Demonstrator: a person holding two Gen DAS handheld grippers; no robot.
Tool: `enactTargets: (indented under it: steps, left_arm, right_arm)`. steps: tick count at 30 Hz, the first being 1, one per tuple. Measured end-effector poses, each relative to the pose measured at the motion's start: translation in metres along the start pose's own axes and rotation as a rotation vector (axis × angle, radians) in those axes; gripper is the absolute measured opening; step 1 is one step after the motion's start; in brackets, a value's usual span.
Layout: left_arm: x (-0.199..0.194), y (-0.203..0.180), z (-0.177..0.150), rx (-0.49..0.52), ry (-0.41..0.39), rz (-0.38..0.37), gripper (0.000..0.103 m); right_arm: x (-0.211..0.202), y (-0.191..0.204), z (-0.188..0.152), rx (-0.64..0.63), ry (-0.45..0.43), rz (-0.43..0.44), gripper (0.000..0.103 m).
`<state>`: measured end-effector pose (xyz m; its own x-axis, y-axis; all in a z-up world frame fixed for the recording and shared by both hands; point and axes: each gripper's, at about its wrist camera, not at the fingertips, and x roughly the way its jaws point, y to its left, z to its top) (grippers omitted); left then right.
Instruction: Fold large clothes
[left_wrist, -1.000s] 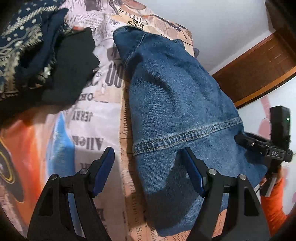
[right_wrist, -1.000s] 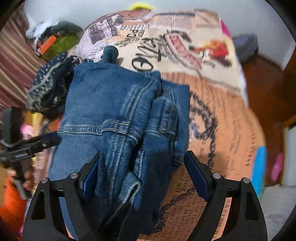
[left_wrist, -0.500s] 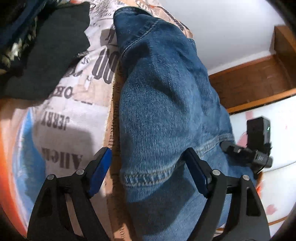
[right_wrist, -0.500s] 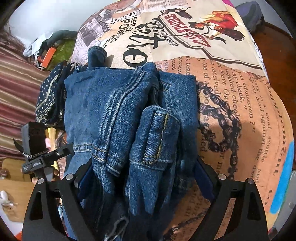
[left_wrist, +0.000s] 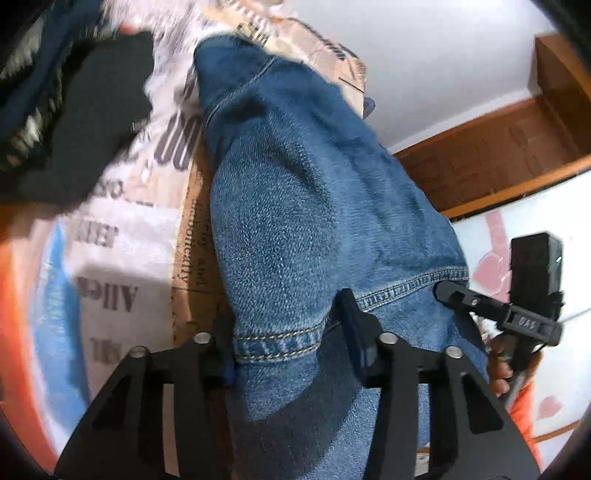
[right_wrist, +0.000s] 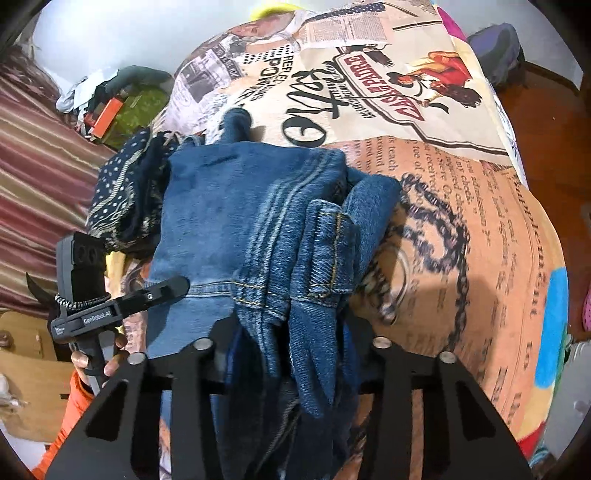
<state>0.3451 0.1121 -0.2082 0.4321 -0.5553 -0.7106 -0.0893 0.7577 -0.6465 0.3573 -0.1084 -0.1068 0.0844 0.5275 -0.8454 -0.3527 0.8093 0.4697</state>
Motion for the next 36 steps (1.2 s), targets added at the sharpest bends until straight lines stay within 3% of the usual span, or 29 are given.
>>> enactTargets:
  steps: [5,10,18,24,30,34,36]
  left_arm:
    - [-0.053,-0.024,-0.003,0.093,-0.075,0.048,0.036]
    - [-0.129,-0.048,-0.002,0.206,-0.215,0.108,0.035]
    - [-0.230,-0.028,0.020,0.229,-0.382,0.180,0.034]
    - [-0.293,0.007,0.045,0.218,-0.495,0.258,0.034]
    - [-0.311,0.061,0.081,0.172,-0.538,0.350,0.034]
    - [-0.293,0.108,0.103,0.109,-0.516,0.399,0.034]
    - [-0.272,0.140,0.114,0.075,-0.472,0.461,0.034]
  right_arm:
    - [-0.018,0.032,-0.004,-0.040,-0.033,0.023,0.030]
    - [-0.031,0.074,0.008,-0.090,-0.097,0.063,0.029]
    - [-0.031,0.175,0.049,-0.250,-0.201,0.138,0.029]
    - [-0.003,0.240,0.086,-0.328,-0.241,0.208,0.029]
    - [0.066,0.279,0.122,-0.351,-0.218,0.237,0.029]
    - [0.122,0.283,0.139,-0.346,-0.189,0.202,0.029]
    - [0.151,0.280,0.146,-0.334,-0.168,0.165,0.029]
